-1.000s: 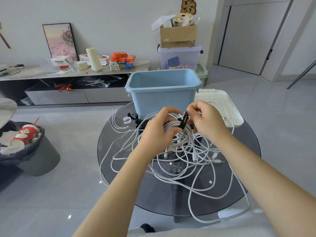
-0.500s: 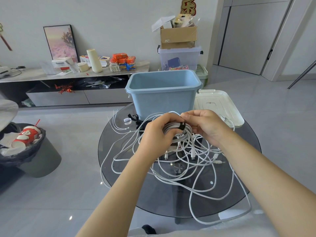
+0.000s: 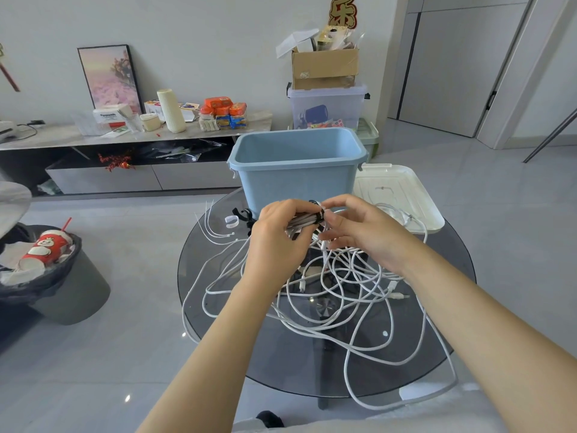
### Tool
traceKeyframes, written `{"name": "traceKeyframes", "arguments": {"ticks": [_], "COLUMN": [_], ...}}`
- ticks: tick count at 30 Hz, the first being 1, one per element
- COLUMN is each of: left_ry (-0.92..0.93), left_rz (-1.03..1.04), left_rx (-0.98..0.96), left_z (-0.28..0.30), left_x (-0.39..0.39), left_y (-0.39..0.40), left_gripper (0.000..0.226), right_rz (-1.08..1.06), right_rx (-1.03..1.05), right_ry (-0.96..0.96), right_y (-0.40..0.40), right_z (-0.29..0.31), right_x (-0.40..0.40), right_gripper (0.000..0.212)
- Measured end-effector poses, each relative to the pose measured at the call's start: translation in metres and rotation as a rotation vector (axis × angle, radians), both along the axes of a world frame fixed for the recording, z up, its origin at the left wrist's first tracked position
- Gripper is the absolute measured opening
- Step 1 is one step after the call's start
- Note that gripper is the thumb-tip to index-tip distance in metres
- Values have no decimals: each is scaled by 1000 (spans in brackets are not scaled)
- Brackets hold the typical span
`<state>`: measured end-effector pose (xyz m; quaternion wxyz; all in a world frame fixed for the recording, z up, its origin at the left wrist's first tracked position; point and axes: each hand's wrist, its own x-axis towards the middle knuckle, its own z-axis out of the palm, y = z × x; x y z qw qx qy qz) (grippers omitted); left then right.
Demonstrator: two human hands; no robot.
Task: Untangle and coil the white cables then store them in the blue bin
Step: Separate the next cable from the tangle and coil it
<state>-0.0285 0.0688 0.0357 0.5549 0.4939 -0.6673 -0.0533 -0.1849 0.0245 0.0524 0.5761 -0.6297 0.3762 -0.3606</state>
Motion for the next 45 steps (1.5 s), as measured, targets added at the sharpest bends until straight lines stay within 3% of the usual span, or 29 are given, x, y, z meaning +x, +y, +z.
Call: {"name": "traceKeyframes", "arguments": {"ticks": [6, 11, 17, 23, 30, 33, 36, 40, 45], "left_ry": [-62, -107, -191, -245, -297, -115, 107, 360, 618], "left_rz": [26, 28, 77, 51, 81, 36, 42, -28, -113], "left_rx": [-34, -98, -120, -62, 184, 329, 432, 463, 504], "left_z": [2, 0, -5, -6, -8, -2, 3, 7, 19], "left_x": [1, -1, 3, 7, 6, 7, 9, 13, 9], "left_y": [-1, -3, -5, -7, -10, -5, -5, -6, -14], "left_gripper": [22, 18, 26, 31, 29, 21, 31, 37, 25], "right_rz": [83, 25, -7, -88, -177, -225, -174, 8, -91], "right_rx": [-68, -212, -298, -421, -434, -512, -477, -261, -209], "right_ry": [-64, 3, 106, 177, 208, 340, 403, 304, 159], "right_y": [-1, -4, -4, -1, 0, -6, -8, -6, -9], "right_z": [-3, -3, -2, -7, -7, -7, -5, -8, -6], "right_x": [-2, -3, -3, 2, 3, 2, 3, 4, 19], "right_gripper": [41, 24, 18, 20, 12, 16, 30, 28, 15]}}
